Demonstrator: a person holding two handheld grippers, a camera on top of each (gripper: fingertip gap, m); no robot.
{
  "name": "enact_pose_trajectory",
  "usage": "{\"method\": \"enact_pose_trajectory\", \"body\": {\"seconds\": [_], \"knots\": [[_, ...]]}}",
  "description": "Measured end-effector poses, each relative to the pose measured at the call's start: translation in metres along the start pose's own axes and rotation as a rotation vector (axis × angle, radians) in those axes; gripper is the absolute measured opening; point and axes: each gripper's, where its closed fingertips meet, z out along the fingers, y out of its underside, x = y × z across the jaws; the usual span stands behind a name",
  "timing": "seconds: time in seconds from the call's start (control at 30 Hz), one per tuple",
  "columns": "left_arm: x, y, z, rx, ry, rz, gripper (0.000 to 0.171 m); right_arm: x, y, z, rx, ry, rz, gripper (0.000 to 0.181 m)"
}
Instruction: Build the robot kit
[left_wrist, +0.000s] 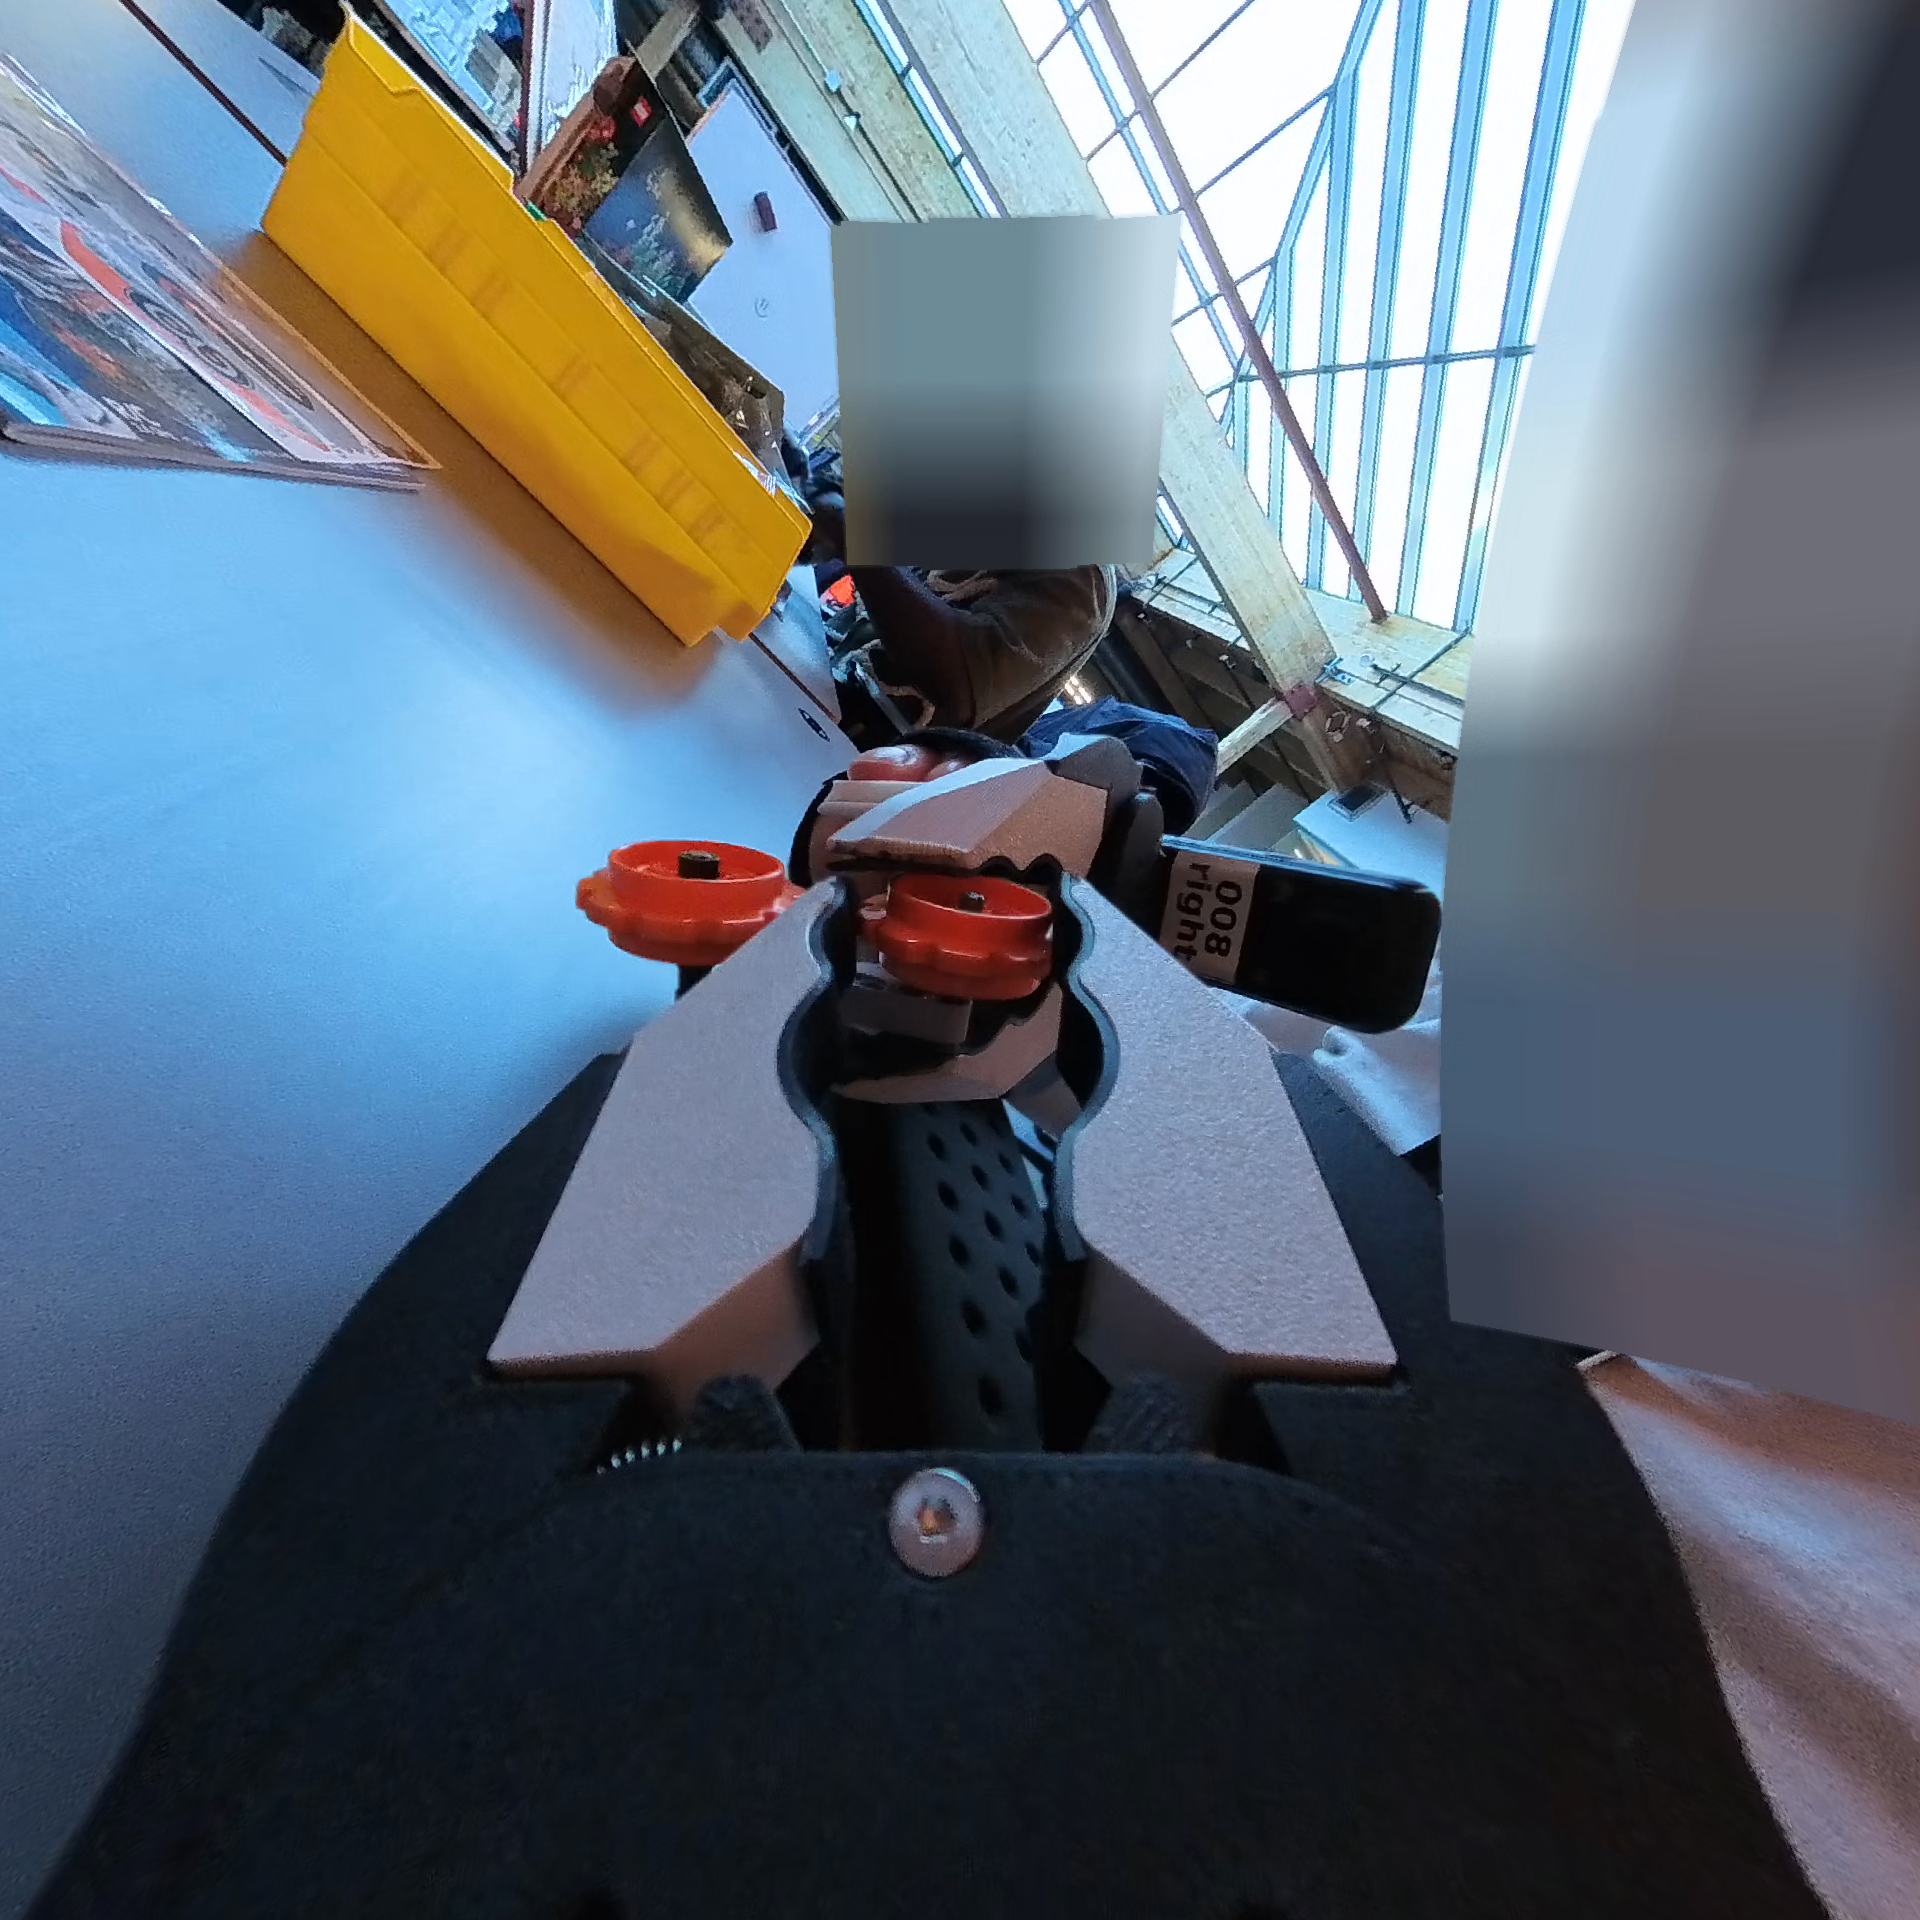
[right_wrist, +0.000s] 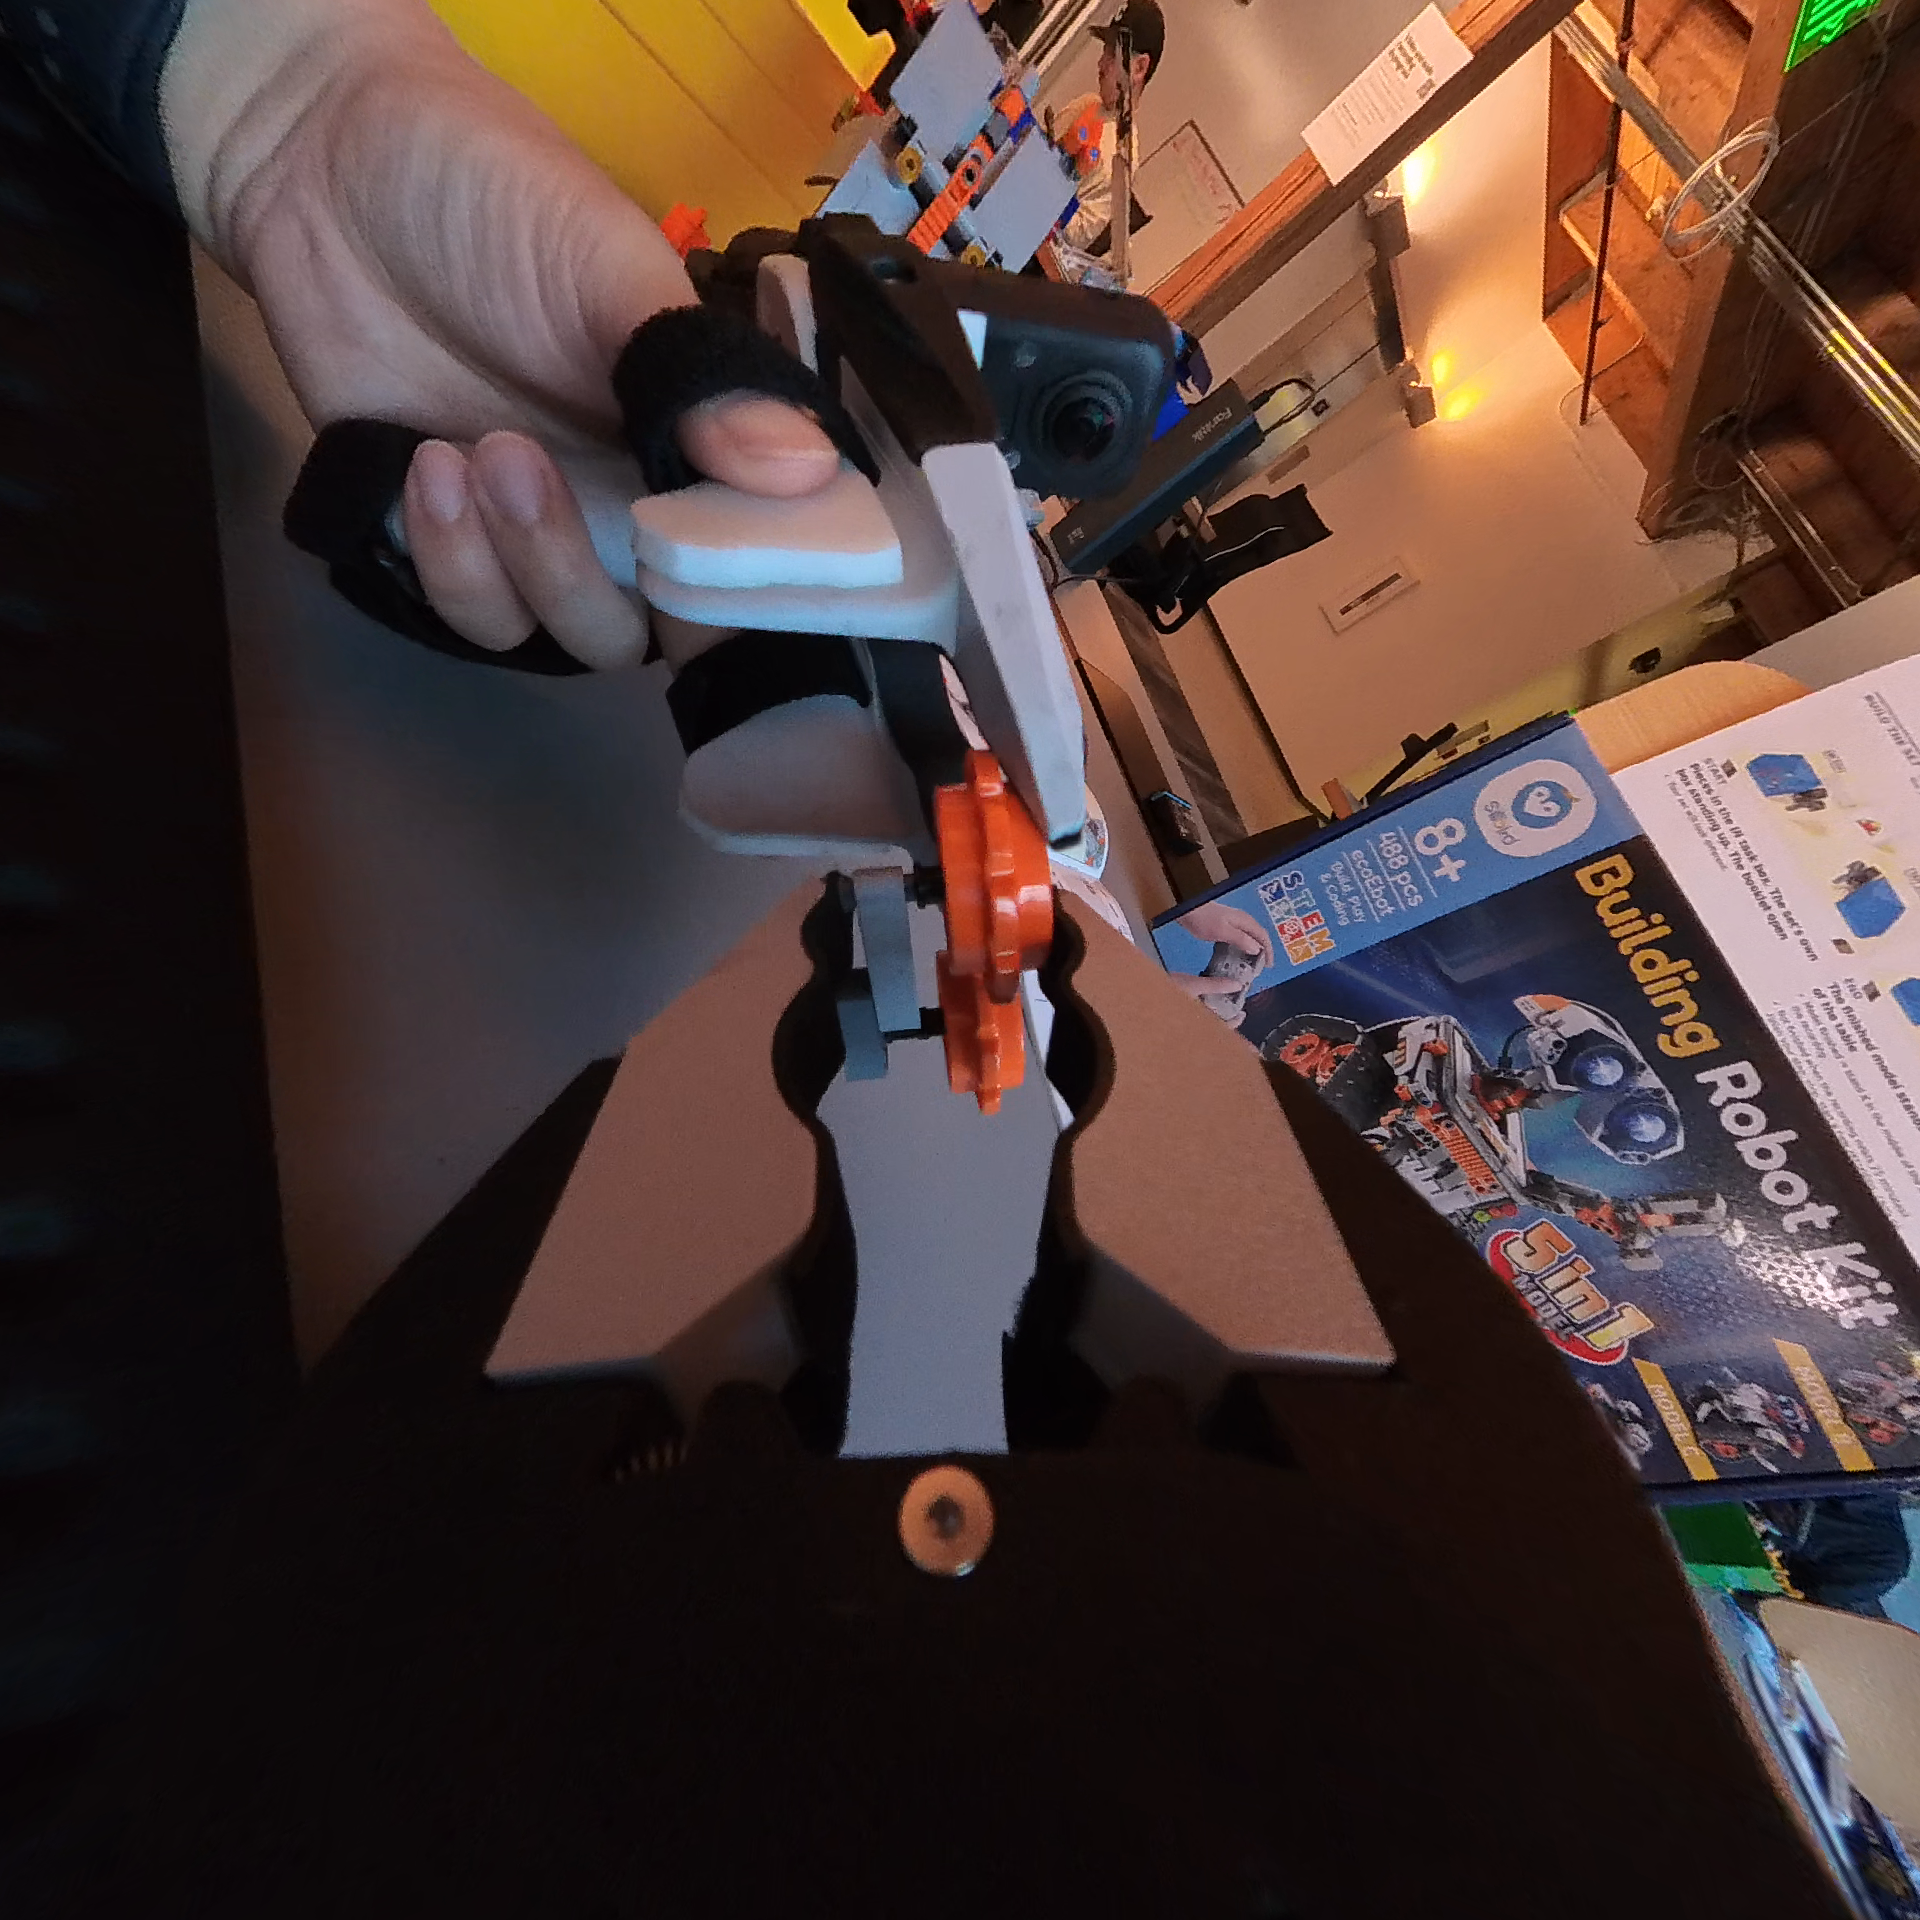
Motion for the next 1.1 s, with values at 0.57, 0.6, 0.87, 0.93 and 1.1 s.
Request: {"method": "enact_pose_trajectory", "body": {"seconds": [0.57, 0.6, 0.87, 0.93, 1.1], "knots": [[-0.022, 0.011, -0.002, -0.039, -0.059, -0.107, 0.035, -0.017, 0.023, 0.005, -0.137, -0.141, 0.094, 0.034], [-0.022, 0.011, -0.002, -0.040, -0.063, -0.107, 0.035, -0.017, 0.023, 0.005, -0.139, -0.146, 0.098, 0.033], [-0.026, 0.001, -0.005, 0.012, -0.048, -0.177, 0.035, -0.013, 0.022, 0.011, -0.107, -0.161, 0.279, 0.037], [-0.030, 0.001, -0.006, 0.016, -0.068, -0.181, 0.035, -0.015, 0.024, 0.014, -0.109, -0.169, 0.313, 0.038], [-0.029, 0.000, -0.006, 0.015, -0.071, -0.174, 0.035, -0.014, 0.022, 0.014, -0.092, -0.176, 0.356, 0.039]]}}
